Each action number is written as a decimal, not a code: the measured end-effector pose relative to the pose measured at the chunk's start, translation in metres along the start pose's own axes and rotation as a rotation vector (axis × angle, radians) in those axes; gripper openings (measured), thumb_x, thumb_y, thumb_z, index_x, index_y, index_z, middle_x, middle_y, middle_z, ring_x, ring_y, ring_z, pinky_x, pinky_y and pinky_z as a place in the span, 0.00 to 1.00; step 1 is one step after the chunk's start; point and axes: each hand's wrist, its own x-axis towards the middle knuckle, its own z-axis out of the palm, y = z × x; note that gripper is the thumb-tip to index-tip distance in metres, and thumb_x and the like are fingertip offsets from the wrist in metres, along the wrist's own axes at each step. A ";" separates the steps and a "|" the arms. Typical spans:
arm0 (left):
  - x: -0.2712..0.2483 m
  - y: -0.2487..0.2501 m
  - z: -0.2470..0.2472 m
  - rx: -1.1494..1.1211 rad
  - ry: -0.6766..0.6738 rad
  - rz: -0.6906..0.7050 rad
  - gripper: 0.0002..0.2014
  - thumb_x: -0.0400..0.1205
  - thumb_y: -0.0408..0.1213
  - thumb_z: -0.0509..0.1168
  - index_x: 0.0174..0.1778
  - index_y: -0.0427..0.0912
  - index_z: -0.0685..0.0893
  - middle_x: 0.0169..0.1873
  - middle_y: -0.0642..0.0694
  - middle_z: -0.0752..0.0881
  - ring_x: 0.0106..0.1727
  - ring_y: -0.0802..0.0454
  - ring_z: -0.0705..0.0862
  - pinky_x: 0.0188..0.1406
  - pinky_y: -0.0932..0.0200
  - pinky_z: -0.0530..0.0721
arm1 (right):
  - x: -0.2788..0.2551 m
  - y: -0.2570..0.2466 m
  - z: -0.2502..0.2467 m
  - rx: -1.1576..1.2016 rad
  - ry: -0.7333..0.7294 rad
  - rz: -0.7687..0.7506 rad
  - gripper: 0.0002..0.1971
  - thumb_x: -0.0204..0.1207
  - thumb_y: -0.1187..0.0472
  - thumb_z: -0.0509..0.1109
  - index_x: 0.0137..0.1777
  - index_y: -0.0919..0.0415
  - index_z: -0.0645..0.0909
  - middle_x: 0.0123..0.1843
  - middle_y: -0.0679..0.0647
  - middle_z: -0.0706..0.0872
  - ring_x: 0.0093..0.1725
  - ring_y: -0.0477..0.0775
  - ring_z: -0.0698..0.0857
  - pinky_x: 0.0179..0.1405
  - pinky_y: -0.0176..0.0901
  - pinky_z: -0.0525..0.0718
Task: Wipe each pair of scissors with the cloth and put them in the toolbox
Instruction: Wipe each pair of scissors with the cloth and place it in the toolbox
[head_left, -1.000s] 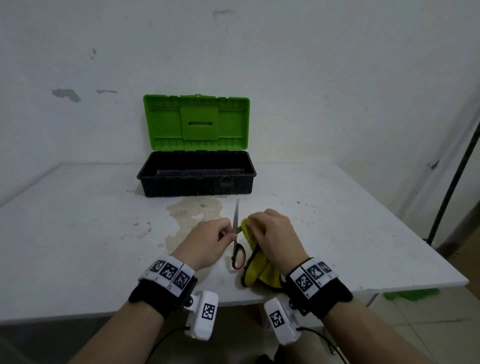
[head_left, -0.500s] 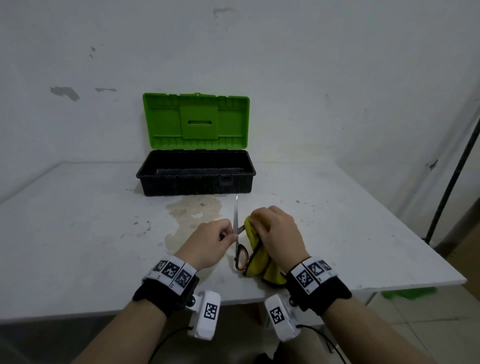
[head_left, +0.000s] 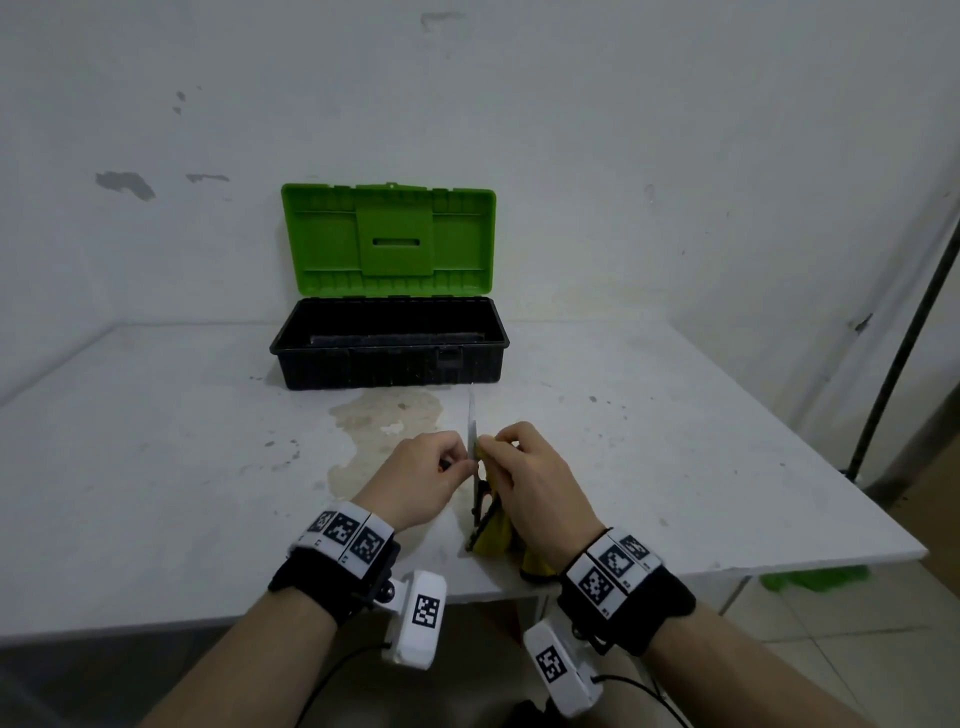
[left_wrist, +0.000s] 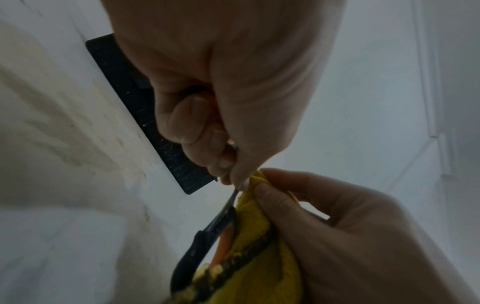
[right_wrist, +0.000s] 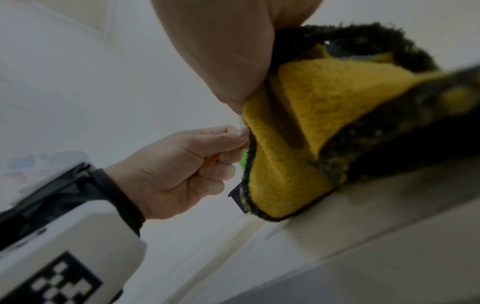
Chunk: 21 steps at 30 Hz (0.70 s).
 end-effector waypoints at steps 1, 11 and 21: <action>0.000 0.000 0.000 0.010 -0.012 0.003 0.09 0.84 0.44 0.68 0.37 0.49 0.82 0.34 0.53 0.84 0.38 0.56 0.82 0.39 0.60 0.78 | 0.000 0.001 0.000 -0.006 -0.021 0.009 0.06 0.79 0.66 0.68 0.52 0.57 0.84 0.50 0.55 0.79 0.38 0.53 0.79 0.35 0.44 0.83; -0.005 0.004 -0.008 -0.171 -0.056 -0.088 0.04 0.83 0.39 0.70 0.45 0.46 0.90 0.31 0.53 0.85 0.28 0.59 0.80 0.29 0.65 0.79 | 0.012 0.014 -0.009 0.042 -0.002 0.148 0.09 0.82 0.60 0.66 0.55 0.57 0.87 0.52 0.51 0.78 0.42 0.52 0.82 0.43 0.43 0.83; 0.001 0.002 -0.019 -0.527 0.011 -0.226 0.11 0.73 0.31 0.79 0.47 0.38 0.87 0.43 0.38 0.92 0.47 0.45 0.92 0.50 0.49 0.89 | 0.012 0.010 -0.008 0.037 -0.003 0.145 0.08 0.82 0.58 0.66 0.53 0.56 0.86 0.50 0.49 0.77 0.40 0.50 0.80 0.41 0.42 0.83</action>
